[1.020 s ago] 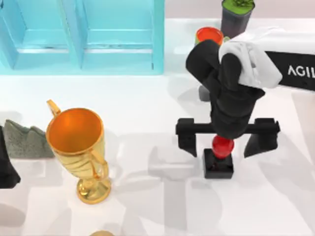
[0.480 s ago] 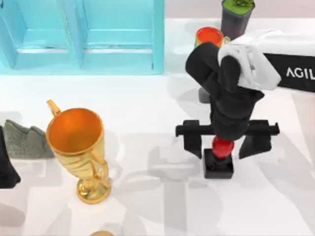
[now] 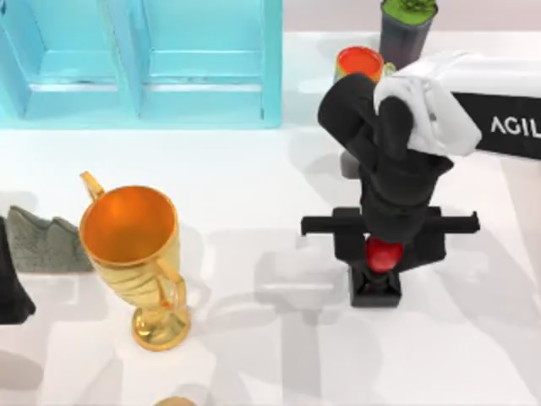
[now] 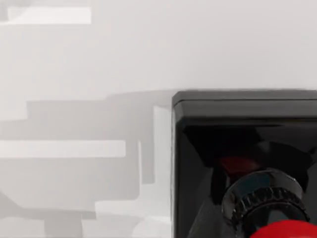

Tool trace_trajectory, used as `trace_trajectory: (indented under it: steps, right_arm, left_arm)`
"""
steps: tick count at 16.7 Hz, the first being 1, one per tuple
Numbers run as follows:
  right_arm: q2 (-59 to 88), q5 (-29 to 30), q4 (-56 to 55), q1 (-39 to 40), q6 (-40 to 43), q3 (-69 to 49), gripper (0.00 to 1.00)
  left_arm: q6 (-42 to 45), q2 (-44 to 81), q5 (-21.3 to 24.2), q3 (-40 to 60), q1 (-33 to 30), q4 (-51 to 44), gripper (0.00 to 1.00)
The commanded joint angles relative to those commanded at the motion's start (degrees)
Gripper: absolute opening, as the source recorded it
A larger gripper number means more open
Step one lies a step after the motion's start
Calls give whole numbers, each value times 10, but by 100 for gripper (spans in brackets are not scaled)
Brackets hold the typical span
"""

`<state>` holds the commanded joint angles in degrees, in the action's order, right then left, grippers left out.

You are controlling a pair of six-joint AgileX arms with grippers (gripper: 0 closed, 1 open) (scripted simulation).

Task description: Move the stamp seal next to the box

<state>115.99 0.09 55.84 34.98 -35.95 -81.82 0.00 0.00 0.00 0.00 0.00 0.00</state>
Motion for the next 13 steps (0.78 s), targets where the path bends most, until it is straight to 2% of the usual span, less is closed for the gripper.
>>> trace_trajectory:
  steps: [10,13]
  right_arm:
    - [-2,0,2,-1,-1,-2,0]
    - [-12,-1,41,-2,-1,-32,0]
  left_arm:
    - [0,0,0,0,0,0,100]
    - [0,0,0,0,0,0,100]
